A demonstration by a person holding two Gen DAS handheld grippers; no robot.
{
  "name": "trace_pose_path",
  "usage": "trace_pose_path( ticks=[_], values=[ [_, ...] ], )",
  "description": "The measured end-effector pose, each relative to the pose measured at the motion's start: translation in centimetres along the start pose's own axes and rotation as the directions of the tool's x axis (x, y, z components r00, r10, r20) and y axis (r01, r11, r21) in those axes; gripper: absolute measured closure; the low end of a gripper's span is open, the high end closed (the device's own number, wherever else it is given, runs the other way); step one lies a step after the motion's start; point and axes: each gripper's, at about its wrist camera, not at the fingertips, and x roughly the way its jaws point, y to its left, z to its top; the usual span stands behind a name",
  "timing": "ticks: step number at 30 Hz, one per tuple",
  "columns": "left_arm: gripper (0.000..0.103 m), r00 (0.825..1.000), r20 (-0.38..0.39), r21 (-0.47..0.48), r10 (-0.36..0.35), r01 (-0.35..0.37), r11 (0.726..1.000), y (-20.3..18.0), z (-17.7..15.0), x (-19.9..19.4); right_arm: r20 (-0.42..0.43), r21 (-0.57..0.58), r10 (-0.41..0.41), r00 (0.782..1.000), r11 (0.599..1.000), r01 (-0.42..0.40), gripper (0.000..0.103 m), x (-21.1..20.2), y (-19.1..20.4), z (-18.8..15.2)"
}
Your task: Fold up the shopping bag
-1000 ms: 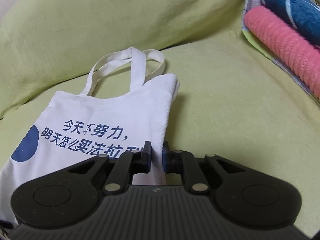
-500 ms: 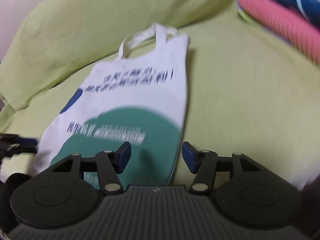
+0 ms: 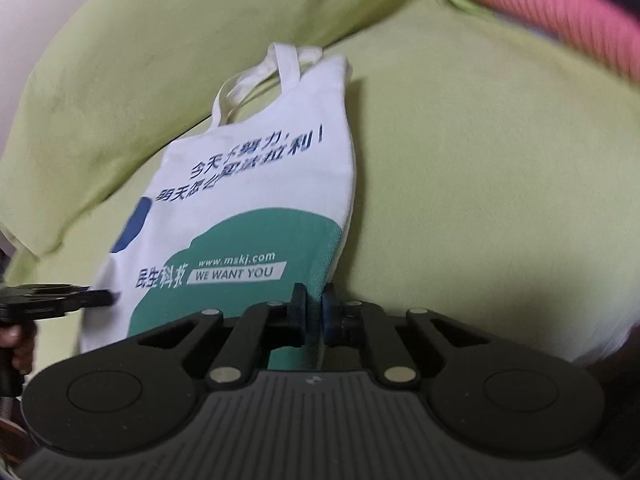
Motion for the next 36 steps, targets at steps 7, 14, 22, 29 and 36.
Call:
trace_pose_path(
  ticks=[7,14,22,29,36],
  values=[
    [0.084,0.997,-0.007,0.031,-0.080,0.080,0.996,-5.3,-2.3,0.6,-0.028,-0.074,-0.117,0.993,0.991,0.115,0.095,-0.7,-2.5,3.0],
    [0.061,0.999,-0.022,0.013,-0.037,0.038,0.999,-4.8,-2.6,0.6,0.072,-0.174,-0.223,0.972,0.957,0.232,0.077,-3.4,-0.8,1.5],
    [0.055,0.997,0.049,0.027,0.065,-0.066,0.997,-3.2,-1.6,-2.2,0.073,-0.431,-0.055,0.996,0.899,0.081,0.069,-4.3,8.4,-3.2],
    [0.045,0.997,0.074,-0.034,0.034,-0.032,0.999,-0.5,0.4,-1.9,-0.012,-0.800,0.043,0.999,0.599,-0.035,0.052,-1.3,18.4,-10.0],
    [0.045,0.995,0.098,-0.025,-0.012,0.015,1.000,-0.6,1.0,-0.9,0.116,-0.989,-0.048,0.992,0.091,0.120,0.037,1.5,21.8,-16.4]
  ],
)
